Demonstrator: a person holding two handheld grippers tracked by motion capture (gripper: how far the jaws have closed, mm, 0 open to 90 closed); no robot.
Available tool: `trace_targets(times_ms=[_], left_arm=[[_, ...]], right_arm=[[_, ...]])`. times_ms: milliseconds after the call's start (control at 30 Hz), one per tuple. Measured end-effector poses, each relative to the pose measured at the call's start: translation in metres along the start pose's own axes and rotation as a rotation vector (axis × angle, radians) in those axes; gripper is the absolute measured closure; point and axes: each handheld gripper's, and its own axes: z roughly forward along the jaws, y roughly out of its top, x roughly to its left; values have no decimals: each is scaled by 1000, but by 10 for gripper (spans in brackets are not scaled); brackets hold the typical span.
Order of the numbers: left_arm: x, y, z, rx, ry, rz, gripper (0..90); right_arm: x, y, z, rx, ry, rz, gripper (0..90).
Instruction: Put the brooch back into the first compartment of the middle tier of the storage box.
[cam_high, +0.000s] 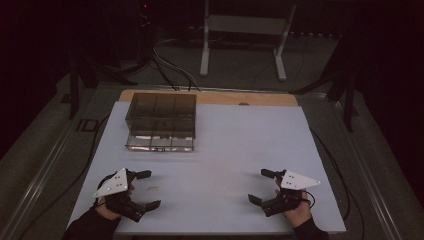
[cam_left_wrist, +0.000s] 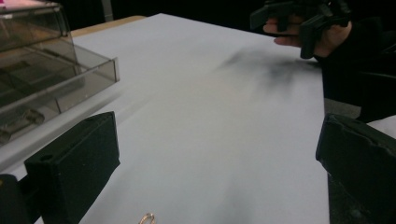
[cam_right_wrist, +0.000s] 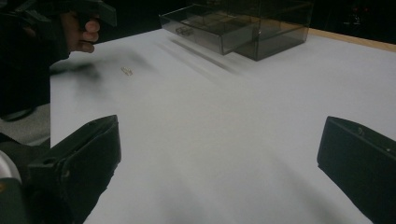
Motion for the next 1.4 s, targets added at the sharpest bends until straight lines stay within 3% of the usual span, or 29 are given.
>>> trace_targets(times_ms=[333, 667, 833, 1133, 1400], left_arm=[[1, 19, -6, -44, 18, 8, 3], [6, 29, -9, -66, 60, -6, 2], [9, 33, -12, -75, 104, -12, 2], [15, 34, -17, -84, 167, -28, 3], [19, 30, -16, -68, 176, -24, 3]], right_arm=[[1, 0, 0, -6, 3, 5, 0], [1, 0, 1, -7, 7, 9, 0], [1, 1, 1, -8, 7, 13, 0], [0, 1, 3, -13, 18, 18, 0], [-1, 1, 4, -18, 23, 23, 0]])
